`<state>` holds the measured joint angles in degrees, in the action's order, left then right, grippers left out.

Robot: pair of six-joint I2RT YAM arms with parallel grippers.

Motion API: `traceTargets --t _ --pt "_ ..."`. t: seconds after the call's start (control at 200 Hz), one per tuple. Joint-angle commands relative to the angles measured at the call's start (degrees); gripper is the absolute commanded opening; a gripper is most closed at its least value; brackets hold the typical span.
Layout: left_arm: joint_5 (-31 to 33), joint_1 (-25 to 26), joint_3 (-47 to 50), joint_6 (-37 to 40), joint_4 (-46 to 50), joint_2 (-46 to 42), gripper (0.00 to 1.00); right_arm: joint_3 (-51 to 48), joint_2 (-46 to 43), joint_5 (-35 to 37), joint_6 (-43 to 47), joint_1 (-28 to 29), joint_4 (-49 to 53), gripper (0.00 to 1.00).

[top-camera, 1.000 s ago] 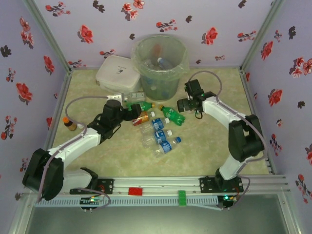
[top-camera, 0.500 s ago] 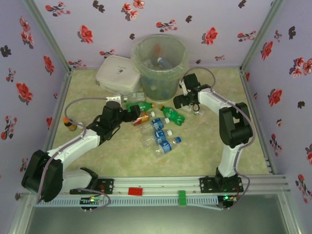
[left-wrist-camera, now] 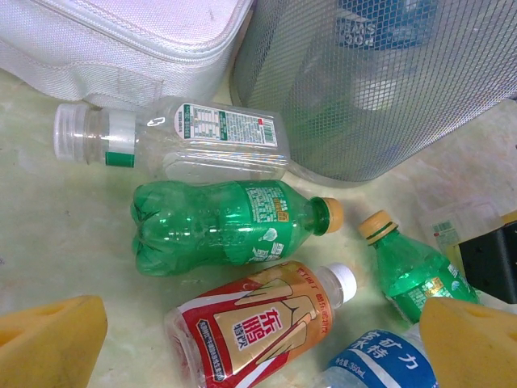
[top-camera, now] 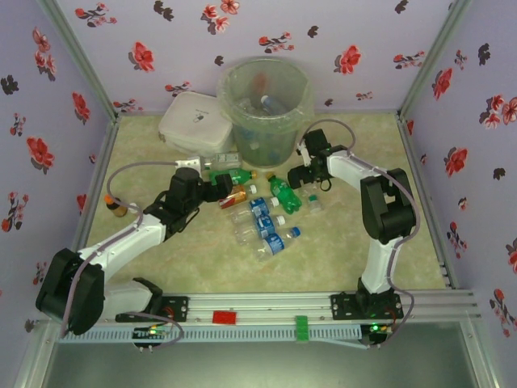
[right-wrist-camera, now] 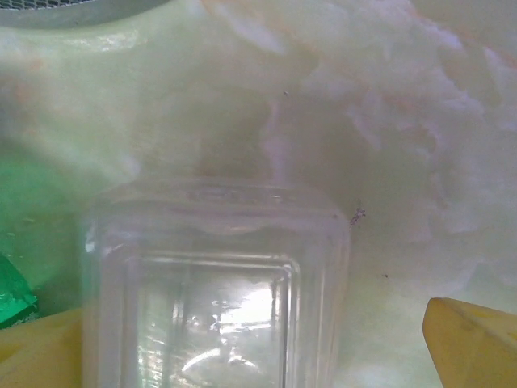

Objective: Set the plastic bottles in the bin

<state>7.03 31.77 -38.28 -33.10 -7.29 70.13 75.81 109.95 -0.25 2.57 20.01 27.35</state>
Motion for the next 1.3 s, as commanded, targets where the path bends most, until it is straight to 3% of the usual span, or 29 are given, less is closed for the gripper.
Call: traceTargets --t 0.0,0.23,0.465,0.58,0.94,1.145,1.295 --pt "1.23 0.23 1.09 -0.47 -1.76 -0.52 1.00 -0.59 1.43 0.39 -0.49 0.03 0.42 0.99" --pt "1.50 0.22 1.54 -0.37 -1.85 -1.11 1.00 0.74 2.79 1.47 -1.54 0.08 1.78 0.86" --pt "1.94 0.22 1.80 -0.64 -1.87 -1.45 1.00 1.45 3.52 1.51 -2.54 0.12 3.17 0.59" --pt "2.53 0.22 2.12 -0.56 -1.80 -1.62 1.00 0.12 0.88 0.60 -3.64 0.18 1.85 0.51" --pt "3.08 -2.15 5.14 -0.25 -3.35 -3.93 1.00 -2.88 -17.39 -4.28 -8.70 -1.60 -1.42 0.44" --pt "2.91 -7.83 7.78 -1.87 -1.30 -6.91 1.00 1.57 -26.09 -6.46 -13.56 -1.53 -2.28 0.41" --pt "2.55 -10.81 9.41 -0.60 1.66 -9.85 1.00 7.38 -27.69 -10.37 -18.04 -1.53 -5.19 0.40"
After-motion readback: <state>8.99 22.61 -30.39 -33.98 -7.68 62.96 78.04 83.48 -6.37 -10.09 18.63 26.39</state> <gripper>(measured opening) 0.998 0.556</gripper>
